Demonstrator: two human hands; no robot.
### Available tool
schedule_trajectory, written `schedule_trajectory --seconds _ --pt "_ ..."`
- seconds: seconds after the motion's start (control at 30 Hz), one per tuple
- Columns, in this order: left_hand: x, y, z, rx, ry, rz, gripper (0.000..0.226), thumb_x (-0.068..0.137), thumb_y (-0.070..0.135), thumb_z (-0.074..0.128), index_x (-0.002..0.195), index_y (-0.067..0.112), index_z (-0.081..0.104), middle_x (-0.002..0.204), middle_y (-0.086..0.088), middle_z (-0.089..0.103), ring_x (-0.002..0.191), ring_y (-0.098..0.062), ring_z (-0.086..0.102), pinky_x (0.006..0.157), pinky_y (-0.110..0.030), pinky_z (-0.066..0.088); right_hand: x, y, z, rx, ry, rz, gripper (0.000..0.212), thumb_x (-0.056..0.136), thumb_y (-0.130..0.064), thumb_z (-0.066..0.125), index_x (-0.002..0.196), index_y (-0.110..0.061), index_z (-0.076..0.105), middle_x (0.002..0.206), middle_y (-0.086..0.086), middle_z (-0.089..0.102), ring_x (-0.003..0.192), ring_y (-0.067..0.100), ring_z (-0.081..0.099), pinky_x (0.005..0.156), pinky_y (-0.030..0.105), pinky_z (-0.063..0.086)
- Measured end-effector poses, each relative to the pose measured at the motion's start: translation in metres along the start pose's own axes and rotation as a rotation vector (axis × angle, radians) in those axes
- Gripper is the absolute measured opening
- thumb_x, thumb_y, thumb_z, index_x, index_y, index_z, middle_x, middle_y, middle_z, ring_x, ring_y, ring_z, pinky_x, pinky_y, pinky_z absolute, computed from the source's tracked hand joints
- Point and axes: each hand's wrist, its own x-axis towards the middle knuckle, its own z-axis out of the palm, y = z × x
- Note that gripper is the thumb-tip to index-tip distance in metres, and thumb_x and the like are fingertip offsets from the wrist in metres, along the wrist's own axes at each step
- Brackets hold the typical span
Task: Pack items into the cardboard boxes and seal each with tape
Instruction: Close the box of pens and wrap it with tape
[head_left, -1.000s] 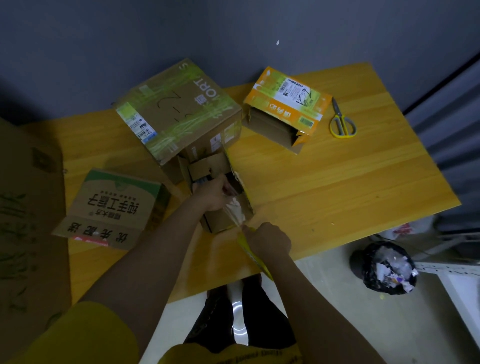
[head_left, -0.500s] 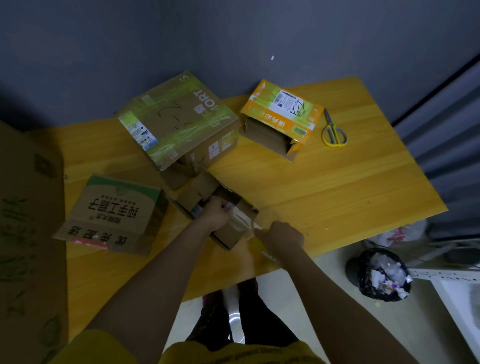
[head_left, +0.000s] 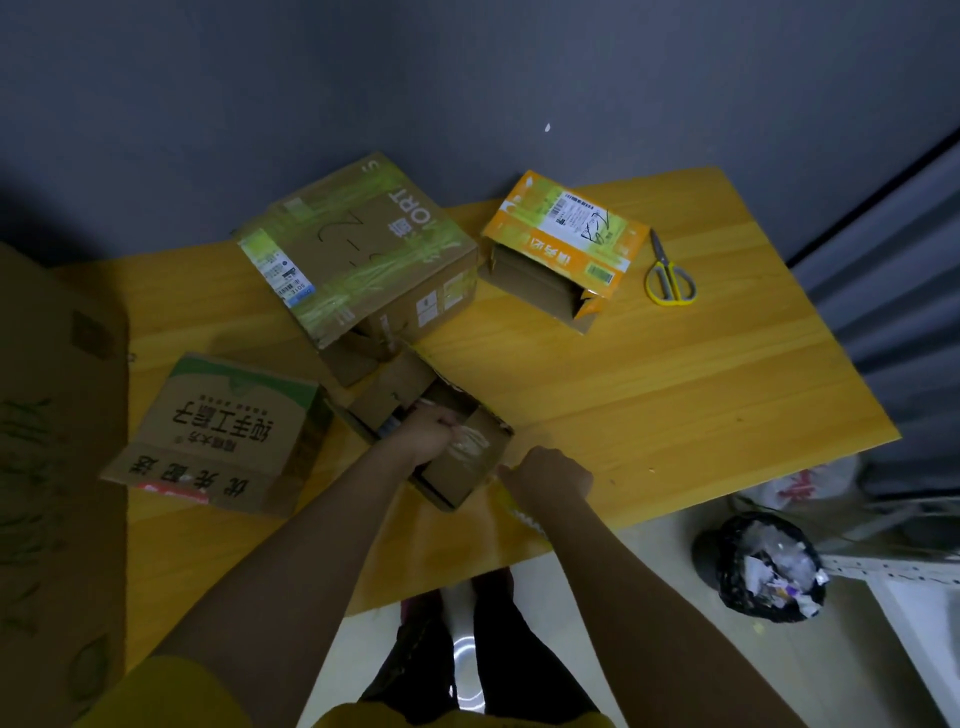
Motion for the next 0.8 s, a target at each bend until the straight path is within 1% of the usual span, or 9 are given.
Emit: schedule_trajectory --seconds 0.1,0.17,0.33,0.43,0.5,0.57,0.63,0.73,0.8 --pt "-0.002 0.000 0.000 -0.076 -0.018 -0.027 0.038 0.101 0.013 0.046 0.138 0.007 0.048 0.148 -0.008 0.040 0.133 -0.025 0.040 0.096 -0.028 0.037 0.000 -0.001 0.001 -0.007 0.002 0.004 0.059 0.094 -0.062 0.037 0.123 -0.015 0.058 0.118 0.005 0.062 0.107 0.025 0.061 0.093 0.035 0.046" --pt "-0.003 -0.001 0.000 -0.128 -0.030 -0.045 0.038 0.101 0.016 0.047 0.138 0.008 0.049 0.149 -0.007 0.040 0.134 -0.026 0.039 0.098 -0.028 0.036 0.002 -0.001 0.001 -0.006 0.005 -0.001 0.059 0.095 -0.062 0.037 0.123 -0.014 0.058 0.119 0.005 0.062 0.108 0.025 0.060 0.093 0.035 0.045" --pt "-0.007 -0.001 -0.002 -0.163 -0.048 -0.124 0.035 0.101 0.027 0.045 0.130 0.008 0.052 0.139 -0.011 0.047 0.126 -0.029 0.044 0.102 -0.039 0.041 0.001 -0.001 0.001 -0.005 0.009 -0.011 0.060 0.094 -0.063 0.037 0.122 -0.014 0.058 0.118 0.005 0.062 0.108 0.025 0.060 0.091 0.034 0.044" --pt "-0.009 -0.002 -0.003 -0.180 -0.050 -0.160 0.036 0.102 0.029 0.044 0.131 0.009 0.049 0.136 -0.009 0.048 0.124 -0.028 0.046 0.092 -0.035 0.042 0.001 -0.001 0.001 0.002 0.004 -0.007 0.060 0.093 -0.064 0.039 0.119 -0.014 0.060 0.115 0.005 0.063 0.106 0.025 0.061 0.089 0.034 0.044" --pt "-0.011 0.002 -0.002 -0.187 -0.052 -0.170 0.030 0.102 0.025 0.044 0.127 0.010 0.050 0.124 -0.007 0.050 0.119 -0.026 0.048 0.084 -0.033 0.041 0.000 -0.002 0.001 -0.004 0.001 -0.009 0.059 0.093 -0.064 0.040 0.116 -0.014 0.061 0.112 0.004 0.064 0.104 0.024 0.062 0.088 0.034 0.045" --pt "-0.010 0.005 0.001 -0.134 -0.052 -0.134 0.030 0.103 0.020 0.040 0.125 0.005 0.054 0.101 -0.006 0.052 0.091 -0.020 0.054 0.070 -0.028 0.041 -0.001 -0.002 0.002 -0.010 0.001 -0.011 0.059 0.093 -0.064 0.040 0.116 -0.014 0.061 0.111 0.004 0.065 0.103 0.023 0.062 0.089 0.034 0.045" --pt "-0.007 0.006 0.005 -0.083 -0.026 -0.074 0.036 0.105 0.019 0.034 0.133 0.006 0.051 0.091 -0.004 0.053 0.068 -0.011 0.045 0.056 -0.023 0.035 -0.001 -0.002 0.002 -0.006 0.002 -0.012 0.059 0.092 -0.064 0.041 0.116 -0.014 0.061 0.110 0.004 0.065 0.102 0.024 0.062 0.089 0.034 0.046" --pt "-0.007 0.004 0.009 -0.076 0.009 -0.046 0.039 0.106 0.024 0.030 0.139 0.011 0.046 0.086 0.002 0.050 0.063 -0.010 0.042 0.053 -0.022 0.034 -0.001 -0.001 0.001 0.004 -0.003 -0.007 0.060 0.092 -0.065 0.040 0.113 -0.014 0.062 0.108 0.004 0.065 0.100 0.024 0.062 0.090 0.034 0.046" --pt "-0.007 0.004 0.008 -0.092 -0.001 -0.051 0.039 0.105 0.025 0.032 0.139 0.011 0.047 0.099 -0.002 0.056 0.077 -0.014 0.051 0.063 -0.025 0.040 -0.001 0.000 0.001 0.013 -0.004 -0.002 0.059 0.092 -0.065 0.041 0.111 -0.014 0.063 0.106 0.004 0.065 0.099 0.024 0.063 0.090 0.034 0.046"
